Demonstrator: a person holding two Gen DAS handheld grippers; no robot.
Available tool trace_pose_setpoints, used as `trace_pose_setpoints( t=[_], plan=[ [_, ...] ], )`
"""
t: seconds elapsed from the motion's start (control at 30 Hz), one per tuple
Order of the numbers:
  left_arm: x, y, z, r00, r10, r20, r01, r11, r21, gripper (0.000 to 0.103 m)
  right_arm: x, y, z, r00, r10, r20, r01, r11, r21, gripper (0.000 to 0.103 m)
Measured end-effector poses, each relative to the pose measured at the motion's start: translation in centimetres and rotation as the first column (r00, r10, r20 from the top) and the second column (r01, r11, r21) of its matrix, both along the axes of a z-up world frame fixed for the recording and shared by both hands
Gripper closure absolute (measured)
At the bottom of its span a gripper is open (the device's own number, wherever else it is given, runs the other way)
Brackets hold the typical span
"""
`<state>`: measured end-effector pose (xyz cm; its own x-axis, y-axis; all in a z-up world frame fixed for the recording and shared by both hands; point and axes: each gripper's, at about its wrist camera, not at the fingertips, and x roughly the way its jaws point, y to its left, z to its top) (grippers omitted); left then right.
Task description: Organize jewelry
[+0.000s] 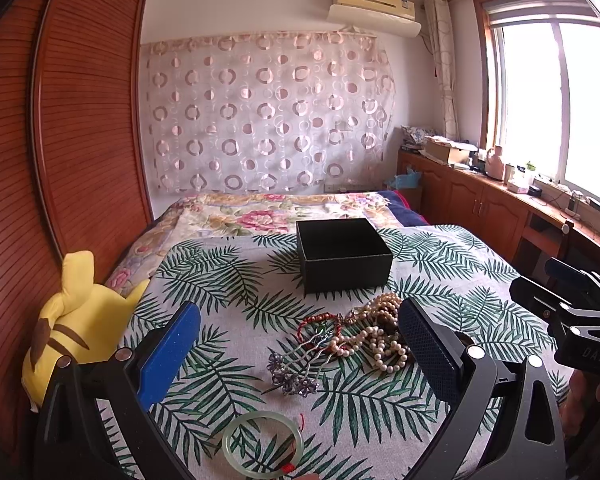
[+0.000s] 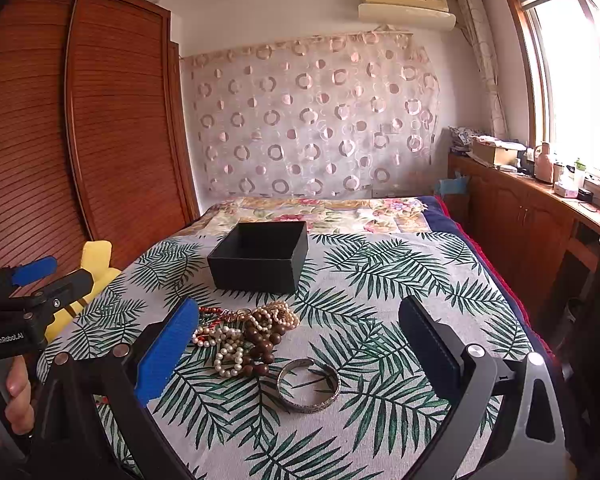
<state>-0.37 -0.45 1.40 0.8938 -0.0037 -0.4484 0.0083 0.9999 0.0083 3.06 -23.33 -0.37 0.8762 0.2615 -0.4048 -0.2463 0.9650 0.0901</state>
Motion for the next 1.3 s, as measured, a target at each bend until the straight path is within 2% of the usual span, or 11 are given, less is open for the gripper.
trace_pose_setpoints(
  t=[1.0,1.13,1.3],
  plan=[
    [-0.4,-0.4,0.4,1.000,-0.006,-0.001,0.006,1.000,-0.001,0.007,-0.2,0.3,0.3,1.000,0.004,-0.002,-0.004,1.000,0.000,0.002],
    [-0.2,-0.3,-0.1,0.999,-0.013,-0.029,0.013,1.000,-0.006,0.007,-0.2,0.7,0.0,1.000,0.013,-0.020,-0.013,1.000,-0.002,0.002],
    [0.1,1.1,-2.3,0.996,-0.017,-0.085,0.015,1.000,-0.018,0.007,0.3,1.6,-1.2,0.999,0.025,-0.044,-0.025,1.000,-0.014,0.002]
  ],
)
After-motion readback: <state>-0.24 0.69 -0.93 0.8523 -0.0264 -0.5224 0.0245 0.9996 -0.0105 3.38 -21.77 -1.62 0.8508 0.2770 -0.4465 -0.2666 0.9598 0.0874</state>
